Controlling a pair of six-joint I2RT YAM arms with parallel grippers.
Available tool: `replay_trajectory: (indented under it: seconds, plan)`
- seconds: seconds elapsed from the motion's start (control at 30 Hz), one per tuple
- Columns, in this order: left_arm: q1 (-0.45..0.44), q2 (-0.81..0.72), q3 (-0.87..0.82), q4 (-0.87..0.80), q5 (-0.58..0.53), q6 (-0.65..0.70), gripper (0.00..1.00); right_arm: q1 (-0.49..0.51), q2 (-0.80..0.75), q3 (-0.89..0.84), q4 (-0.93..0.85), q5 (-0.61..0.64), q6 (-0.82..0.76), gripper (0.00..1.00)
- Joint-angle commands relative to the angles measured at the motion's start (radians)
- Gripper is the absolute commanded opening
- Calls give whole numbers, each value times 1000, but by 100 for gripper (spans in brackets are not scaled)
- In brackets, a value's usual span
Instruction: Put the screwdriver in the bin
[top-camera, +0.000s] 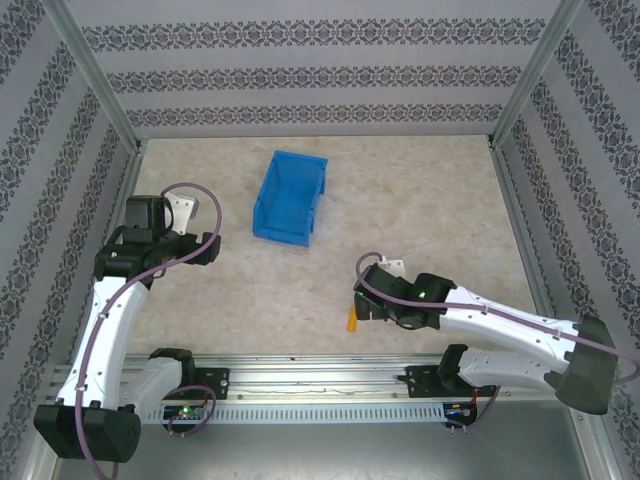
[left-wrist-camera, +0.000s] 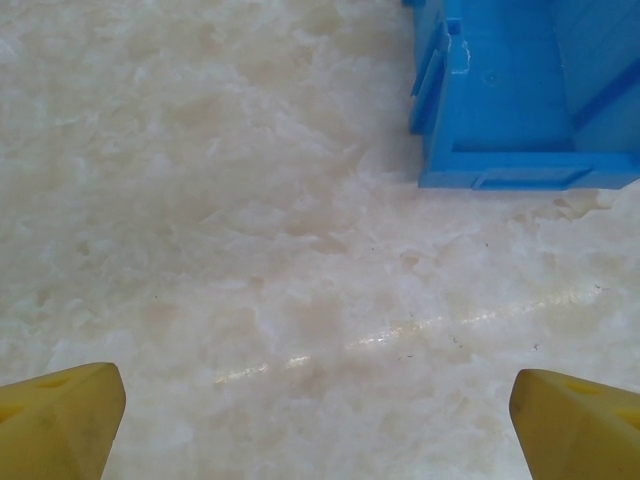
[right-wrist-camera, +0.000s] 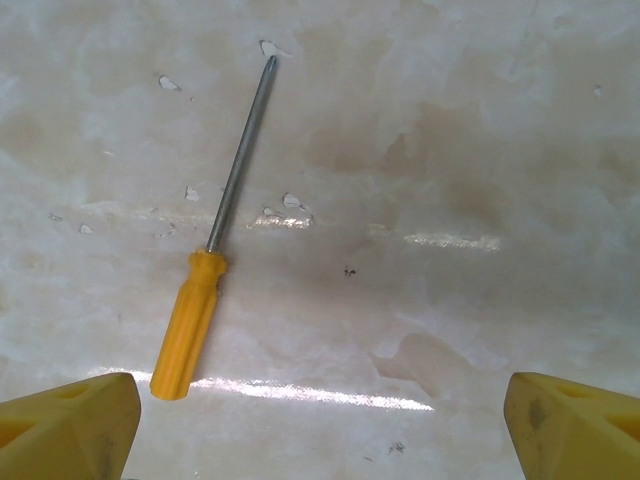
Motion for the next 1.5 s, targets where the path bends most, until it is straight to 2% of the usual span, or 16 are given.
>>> replay_trajectory:
  seconds: [0.0,0.13,0.23,0.5,0.7,0.83,1.2,1.47]
  plan:
    - [10,-7,-1,-42,14,9,99,29,40,30,27,-6,37,93]
    - [10,-43,-58,-34,45,-1,99,69,114,30,77,-19,75,92]
    - [10,-65,-90,-10,46,8,99,82,194,32,126,-45,90,85]
    - [10,-51,-55,-52,24,26,99,94,340,59,164,-54,121,79]
    - [10,-78,-90,-39,27,44,99,96,393,31,226,-79,157,71]
    - [10,-105,-113,-1,-11,33,99,99,425,35,212,-82,161,70]
    - [10,-115,-108,-29,3,27,99,98,455,16,201,-78,169,66]
    - [11,-88,-40,-87,17,17,99,92,463,-1,213,-83,155,63]
